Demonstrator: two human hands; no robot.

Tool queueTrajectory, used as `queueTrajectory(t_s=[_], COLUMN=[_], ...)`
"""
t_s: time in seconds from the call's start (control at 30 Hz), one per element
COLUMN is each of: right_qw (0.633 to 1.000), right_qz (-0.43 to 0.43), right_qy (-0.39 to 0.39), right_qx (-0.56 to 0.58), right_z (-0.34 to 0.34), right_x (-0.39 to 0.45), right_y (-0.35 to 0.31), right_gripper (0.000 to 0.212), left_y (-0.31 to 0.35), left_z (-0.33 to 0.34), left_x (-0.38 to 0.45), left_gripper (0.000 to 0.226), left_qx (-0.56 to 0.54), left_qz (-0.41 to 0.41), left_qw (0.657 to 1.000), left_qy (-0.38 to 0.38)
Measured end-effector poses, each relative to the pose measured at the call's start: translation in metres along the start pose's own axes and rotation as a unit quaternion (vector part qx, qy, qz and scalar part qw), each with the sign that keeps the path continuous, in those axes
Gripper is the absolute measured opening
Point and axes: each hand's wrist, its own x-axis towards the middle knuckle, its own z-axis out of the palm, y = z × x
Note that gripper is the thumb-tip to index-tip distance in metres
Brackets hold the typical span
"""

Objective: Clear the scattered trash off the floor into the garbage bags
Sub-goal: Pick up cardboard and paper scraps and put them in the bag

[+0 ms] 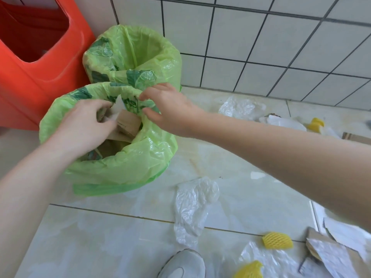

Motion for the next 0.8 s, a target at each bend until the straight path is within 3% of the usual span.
queueTrajectory(t_s=[0.13, 0.37, 0.7, 0.8], right_qw=[0.996, 0.969, 0.937, 0.923], right_qz=[0.063, 0.212, 0.323, 0.366], right_qy=[-0.007, 0.001, 0.026, -0.002], right_qx=[0.054, 0.126, 0.130, 0.119], right_z=[-0.020, -0.024, -0.001, 0.006], right_x=[-0.058, -0.176, -0.316, -0.363], right_y=[0.033, 0.091, 0.158, 0.176], right_gripper=[0.039, 0.035, 0.033, 0.029], left_y=[0.041, 0.112, 0.183, 0.197], left_z=[0.000, 0.058, 0.175, 0.204], left_x=[-0.011, -0.029, -0.062, -0.076], left_gripper=[0.041, 0.031, 0.022, 0.021], left_qx=[-0.065, -0.102, -0.120, -0.108], left_qz=[0.032, 0.108, 0.184, 0.194], left_qw=[0.995, 0.988, 0.968, 0.954], left_qy=[0.065, 0.034, -0.124, -0.201])
